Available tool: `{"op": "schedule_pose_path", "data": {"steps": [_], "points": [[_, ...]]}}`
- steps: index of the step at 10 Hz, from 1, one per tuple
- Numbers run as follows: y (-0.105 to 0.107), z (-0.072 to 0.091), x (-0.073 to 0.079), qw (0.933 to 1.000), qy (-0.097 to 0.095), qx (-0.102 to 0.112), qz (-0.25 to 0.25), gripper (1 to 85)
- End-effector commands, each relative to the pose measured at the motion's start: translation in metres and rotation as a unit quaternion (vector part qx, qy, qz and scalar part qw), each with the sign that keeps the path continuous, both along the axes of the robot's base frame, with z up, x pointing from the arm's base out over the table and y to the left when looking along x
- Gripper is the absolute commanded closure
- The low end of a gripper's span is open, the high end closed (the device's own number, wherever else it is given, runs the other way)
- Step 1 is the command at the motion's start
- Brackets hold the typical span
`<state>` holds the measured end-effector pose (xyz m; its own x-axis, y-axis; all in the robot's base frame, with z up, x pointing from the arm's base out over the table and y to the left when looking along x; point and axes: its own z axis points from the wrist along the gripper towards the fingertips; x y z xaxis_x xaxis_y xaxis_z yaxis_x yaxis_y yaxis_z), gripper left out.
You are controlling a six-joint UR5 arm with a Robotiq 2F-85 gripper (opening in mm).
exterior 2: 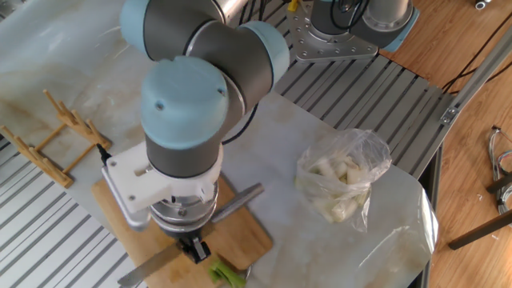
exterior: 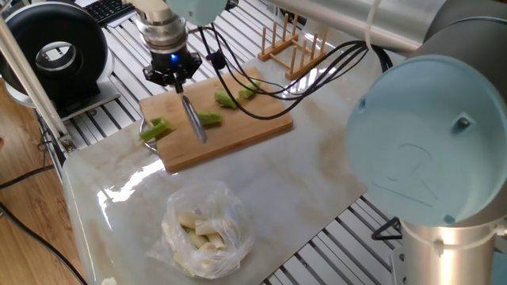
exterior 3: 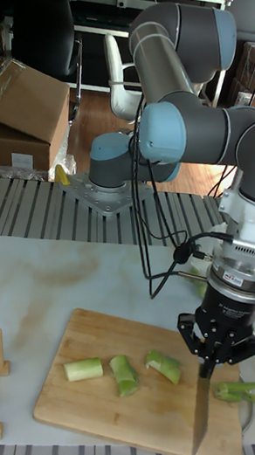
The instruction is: Chop the scallions
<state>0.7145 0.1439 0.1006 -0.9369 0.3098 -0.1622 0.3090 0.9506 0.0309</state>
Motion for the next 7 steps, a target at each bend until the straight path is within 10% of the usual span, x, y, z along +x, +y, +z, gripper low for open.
{"op": "schedule_pose_path", "data": {"steps": [1, 7], "points": [[0.026, 0.012, 0.006, 0.9986, -0.014, 0.049, -0.012, 84.7], [0.066, 0.016, 0.015, 0.9916, -0.048, 0.120, -0.011, 84.7]]}}
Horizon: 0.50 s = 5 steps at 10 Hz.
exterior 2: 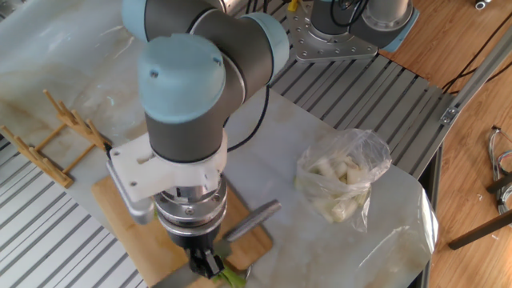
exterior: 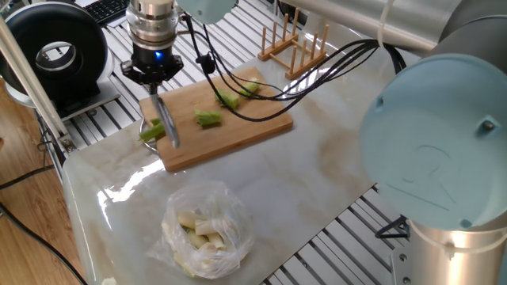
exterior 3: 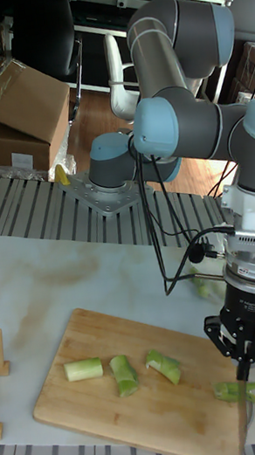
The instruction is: Chop the scallions
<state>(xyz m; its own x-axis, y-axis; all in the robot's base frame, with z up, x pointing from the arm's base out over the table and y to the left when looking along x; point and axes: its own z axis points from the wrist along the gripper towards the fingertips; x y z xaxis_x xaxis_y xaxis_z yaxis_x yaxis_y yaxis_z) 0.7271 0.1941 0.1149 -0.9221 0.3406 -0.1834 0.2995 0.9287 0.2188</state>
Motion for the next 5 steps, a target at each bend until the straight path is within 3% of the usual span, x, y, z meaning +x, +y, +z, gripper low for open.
{"op": "schedule_pose_path", "data": {"steps": [1, 3, 5], "points": [[0.020, -0.004, 0.006, 0.9990, -0.013, 0.040, -0.012, 84.7], [0.022, -0.010, 0.006, 0.9989, -0.013, 0.043, -0.013, 84.7], [0.017, -0.014, 0.007, 0.9993, -0.016, 0.032, -0.009, 84.7]]}}
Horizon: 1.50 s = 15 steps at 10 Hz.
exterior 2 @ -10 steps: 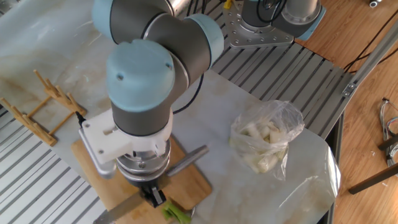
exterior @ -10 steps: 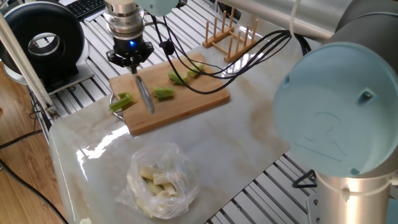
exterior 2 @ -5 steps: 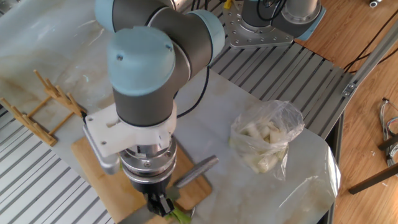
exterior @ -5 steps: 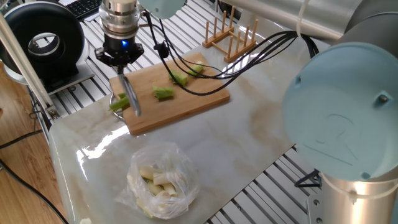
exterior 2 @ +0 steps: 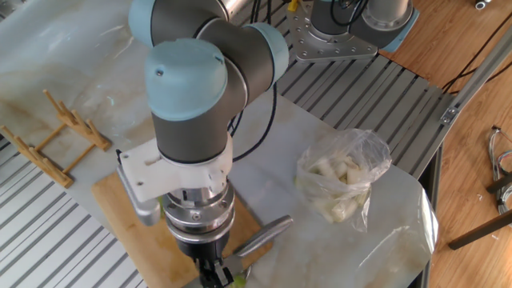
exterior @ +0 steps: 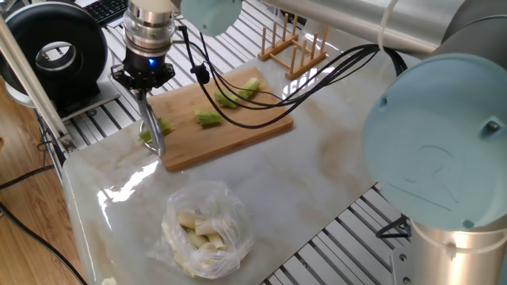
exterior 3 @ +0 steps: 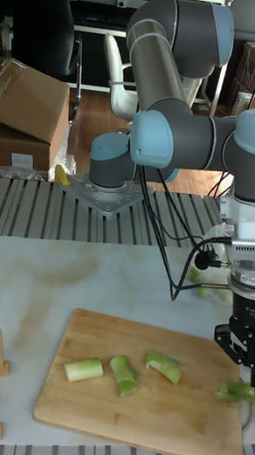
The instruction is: Chop the scallions
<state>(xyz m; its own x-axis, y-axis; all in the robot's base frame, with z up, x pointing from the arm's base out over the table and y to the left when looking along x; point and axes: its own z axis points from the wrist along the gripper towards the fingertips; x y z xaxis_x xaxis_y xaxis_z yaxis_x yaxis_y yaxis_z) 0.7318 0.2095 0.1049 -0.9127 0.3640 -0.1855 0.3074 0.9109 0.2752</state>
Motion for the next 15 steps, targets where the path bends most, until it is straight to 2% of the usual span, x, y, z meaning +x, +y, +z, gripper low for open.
{"op": "schedule_pose_path", "data": {"steps": [1, 4, 7, 12, 15], "points": [[-0.003, -0.008, 0.004, 1.0000, -0.007, -0.005, 0.002, 84.7], [-0.010, -0.019, 0.001, 0.9998, 0.002, -0.019, 0.009, 84.7], [-0.023, -0.023, -0.001, 0.9989, 0.007, -0.045, 0.014, 84.7], [-0.050, -0.020, -0.004, 0.9947, 0.016, -0.098, 0.025, 84.7], [-0.060, -0.021, -0.006, 0.9925, 0.022, -0.117, 0.029, 84.7]]}}
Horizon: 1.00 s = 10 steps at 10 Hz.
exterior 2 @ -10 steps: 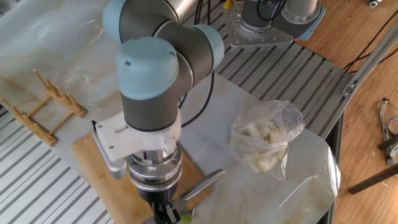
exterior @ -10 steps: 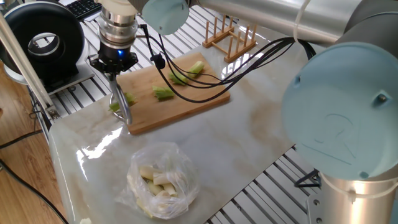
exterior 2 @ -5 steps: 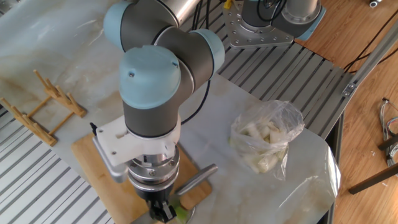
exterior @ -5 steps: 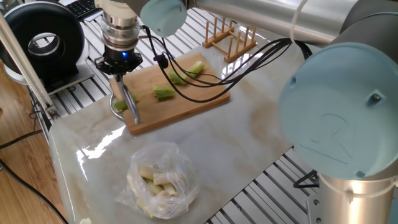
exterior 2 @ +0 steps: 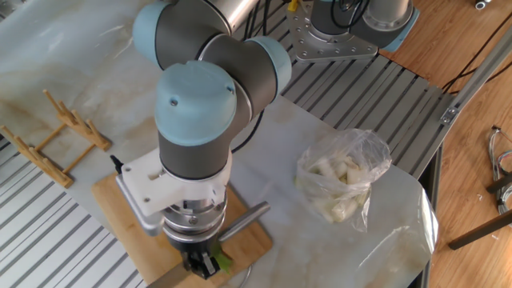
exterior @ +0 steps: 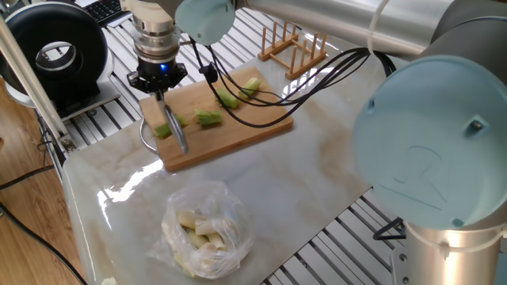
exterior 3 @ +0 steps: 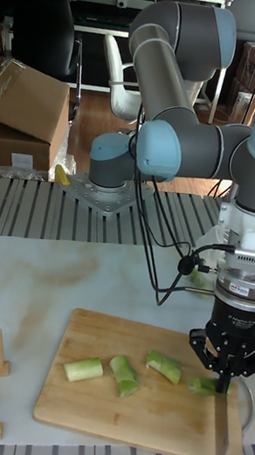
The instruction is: Chop the scallions
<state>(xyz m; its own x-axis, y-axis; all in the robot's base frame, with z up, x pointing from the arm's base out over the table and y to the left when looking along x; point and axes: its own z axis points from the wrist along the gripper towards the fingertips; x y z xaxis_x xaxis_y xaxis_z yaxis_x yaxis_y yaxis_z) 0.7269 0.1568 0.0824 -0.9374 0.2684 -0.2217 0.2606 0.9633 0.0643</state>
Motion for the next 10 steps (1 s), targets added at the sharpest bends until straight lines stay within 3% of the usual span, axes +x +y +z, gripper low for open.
{"op": "schedule_pose_path", "data": {"steps": [1, 5, 7, 8, 10], "points": [[-0.0096, 0.0012, -0.0012, 0.9999, 0.005, -0.014, 0.001, 84.7], [-0.0074, 0.0082, -0.0004, 0.9999, 0.006, -0.008, -0.001, 84.7], [-0.0025, 0.0094, 0.0045, 1.0000, -0.003, 0.001, 0.004, 84.7], [-0.0031, 0.0088, 0.0062, 0.9998, -0.005, -0.003, 0.017, 84.7], [-0.0113, 0.0064, 0.0036, 0.9943, 0.004, -0.036, 0.100, 84.7]]}}
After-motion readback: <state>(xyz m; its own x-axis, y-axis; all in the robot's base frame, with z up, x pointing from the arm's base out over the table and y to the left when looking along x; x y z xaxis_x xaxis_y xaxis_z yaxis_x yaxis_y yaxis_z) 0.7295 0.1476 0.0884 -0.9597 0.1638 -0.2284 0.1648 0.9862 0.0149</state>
